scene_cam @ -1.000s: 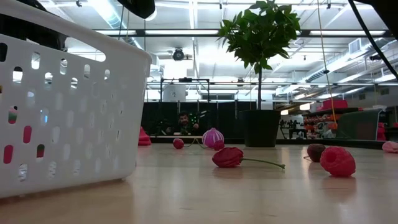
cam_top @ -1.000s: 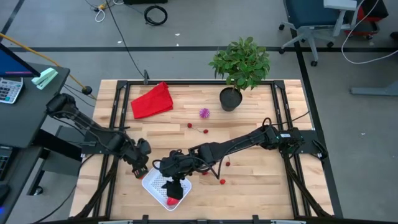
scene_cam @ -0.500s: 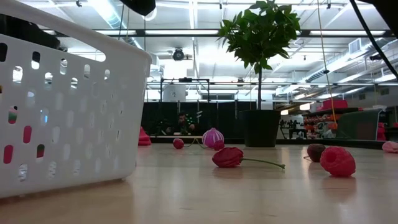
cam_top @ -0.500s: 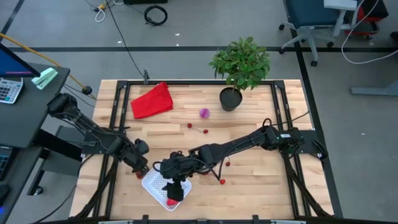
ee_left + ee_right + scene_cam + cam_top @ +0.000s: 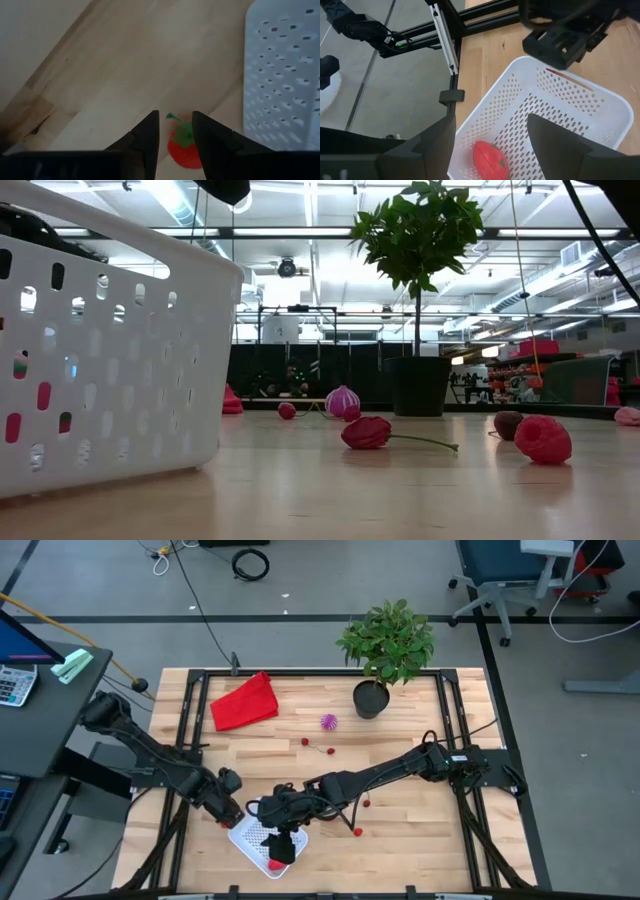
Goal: Pick and placing Produce into tupperware
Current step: Put the strawberry in the basket
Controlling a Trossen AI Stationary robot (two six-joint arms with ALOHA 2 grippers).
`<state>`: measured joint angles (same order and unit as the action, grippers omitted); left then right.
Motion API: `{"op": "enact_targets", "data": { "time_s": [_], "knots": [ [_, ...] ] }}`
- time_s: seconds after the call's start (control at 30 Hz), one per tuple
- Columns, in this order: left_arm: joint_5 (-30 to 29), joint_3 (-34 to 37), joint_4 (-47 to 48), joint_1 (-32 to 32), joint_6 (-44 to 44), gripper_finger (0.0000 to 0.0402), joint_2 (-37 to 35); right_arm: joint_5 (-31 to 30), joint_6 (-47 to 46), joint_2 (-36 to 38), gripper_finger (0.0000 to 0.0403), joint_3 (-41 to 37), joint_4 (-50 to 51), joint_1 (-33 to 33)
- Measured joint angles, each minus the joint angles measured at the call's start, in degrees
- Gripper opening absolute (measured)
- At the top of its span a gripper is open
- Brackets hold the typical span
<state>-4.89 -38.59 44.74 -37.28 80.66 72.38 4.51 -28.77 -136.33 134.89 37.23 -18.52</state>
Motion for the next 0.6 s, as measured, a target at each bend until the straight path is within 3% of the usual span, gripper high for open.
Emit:
{"op": "enact_targets", "data": {
  "time_s": [0.3, 0.6],
  "knots": [
    [0.0, 0.0, -1.7, 0.0, 1.2, 0.0117, 4.0, 0.0, 0.0, 0.0, 0.0254, 0.0, 0.0, 0.0],
    [0.2, 0.0, -1.8, 0.0, 1.2, 0.0072, 4.2, 0.0, 0.1, 0.0, 0.0254, 0.0, 0.0, 0.0]
  ]
}}
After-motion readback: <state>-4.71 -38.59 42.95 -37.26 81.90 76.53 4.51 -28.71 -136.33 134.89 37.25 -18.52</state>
